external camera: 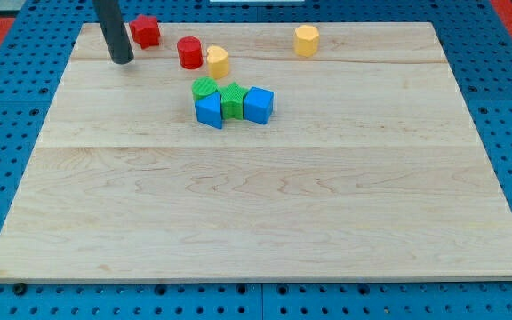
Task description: Slide red star into the triangle
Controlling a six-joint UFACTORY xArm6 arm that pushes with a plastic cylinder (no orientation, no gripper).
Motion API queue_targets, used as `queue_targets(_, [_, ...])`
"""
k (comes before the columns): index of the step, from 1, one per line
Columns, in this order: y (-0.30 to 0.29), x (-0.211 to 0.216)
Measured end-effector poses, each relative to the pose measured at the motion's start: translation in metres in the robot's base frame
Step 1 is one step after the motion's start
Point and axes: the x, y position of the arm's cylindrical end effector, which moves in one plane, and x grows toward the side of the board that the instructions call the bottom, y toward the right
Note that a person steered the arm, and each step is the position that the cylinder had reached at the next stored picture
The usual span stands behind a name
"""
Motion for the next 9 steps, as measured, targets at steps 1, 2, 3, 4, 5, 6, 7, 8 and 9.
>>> queue_targets(1, [-0.092, -0.015])
queue_targets(2, [-0.067, -0.084])
queue_targets(3, [-0.007, -0.085])
queue_targets(4, [0.051, -0.085])
queue_targets(5, [0.054, -0.085])
queue_targets(6, [0.063, -0.082])
queue_targets(7, [0.085, -0.057])
queue_targets(8, [0.074, -0.016])
queue_targets(9, [0.075, -0.009])
